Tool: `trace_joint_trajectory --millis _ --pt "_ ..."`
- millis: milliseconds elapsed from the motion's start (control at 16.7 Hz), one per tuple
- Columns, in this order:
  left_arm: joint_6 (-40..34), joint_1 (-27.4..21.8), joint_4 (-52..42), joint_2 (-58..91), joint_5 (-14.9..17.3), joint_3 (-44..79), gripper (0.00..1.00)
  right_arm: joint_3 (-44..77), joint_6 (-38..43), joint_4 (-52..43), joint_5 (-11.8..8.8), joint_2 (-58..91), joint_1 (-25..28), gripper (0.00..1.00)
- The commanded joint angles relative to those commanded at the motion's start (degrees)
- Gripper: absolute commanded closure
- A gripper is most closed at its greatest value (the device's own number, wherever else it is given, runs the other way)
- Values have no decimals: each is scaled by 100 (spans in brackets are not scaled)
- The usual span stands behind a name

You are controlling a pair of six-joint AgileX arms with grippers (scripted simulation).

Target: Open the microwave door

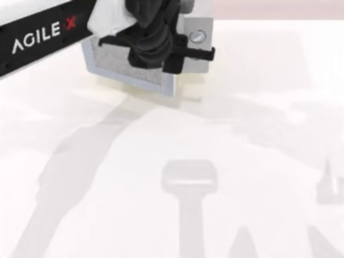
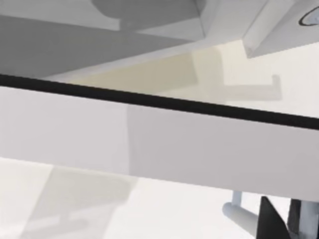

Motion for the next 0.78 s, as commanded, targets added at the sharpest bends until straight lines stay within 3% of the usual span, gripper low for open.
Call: trace_joint_trajectory --millis 480,780 --pt "0 0 0 0 0 0 100 0 0 0 0 0 0 0" --pt "281 42 136 -225 180 -328 100 0 0 0 0 0 0 0"
